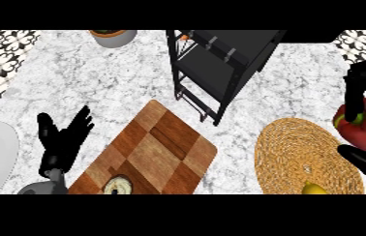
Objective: Pick the bell pepper from the placemat and place it in the tiered shelf
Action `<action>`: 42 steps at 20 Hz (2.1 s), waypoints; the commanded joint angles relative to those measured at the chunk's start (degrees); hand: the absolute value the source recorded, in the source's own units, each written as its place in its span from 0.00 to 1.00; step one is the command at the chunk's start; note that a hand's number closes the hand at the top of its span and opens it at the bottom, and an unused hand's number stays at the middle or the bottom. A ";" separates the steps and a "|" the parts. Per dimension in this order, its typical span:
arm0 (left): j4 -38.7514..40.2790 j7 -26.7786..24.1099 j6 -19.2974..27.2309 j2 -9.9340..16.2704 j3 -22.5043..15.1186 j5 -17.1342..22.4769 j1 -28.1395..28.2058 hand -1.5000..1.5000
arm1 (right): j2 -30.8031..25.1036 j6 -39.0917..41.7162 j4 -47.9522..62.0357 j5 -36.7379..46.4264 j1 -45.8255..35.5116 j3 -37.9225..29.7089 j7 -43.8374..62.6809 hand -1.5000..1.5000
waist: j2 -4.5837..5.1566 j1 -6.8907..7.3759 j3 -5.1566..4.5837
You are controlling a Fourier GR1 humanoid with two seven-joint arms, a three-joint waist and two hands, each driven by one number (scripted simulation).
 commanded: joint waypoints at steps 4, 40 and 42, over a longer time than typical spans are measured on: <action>1.92 -0.41 -0.25 -0.33 -0.21 -0.48 -2.05 0.50 | -4.98 -2.70 15.52 -11.68 -21.08 -2.59 15.67 1.00 | 0.30 0.75 0.04; -0.10 0.16 0.52 -2.24 -0.94 -1.97 -1.38 0.50 | 1.33 -25.76 75.52 23.49 -51.17 12.14 -26.04 1.00 | 0.83 1.89 0.13; -2.27 1.07 -0.88 -0.97 -0.42 -1.07 0.44 0.50 | 3.02 -24.88 74.74 23.37 -49.21 12.87 -26.69 1.00 | 0.58 1.49 0.15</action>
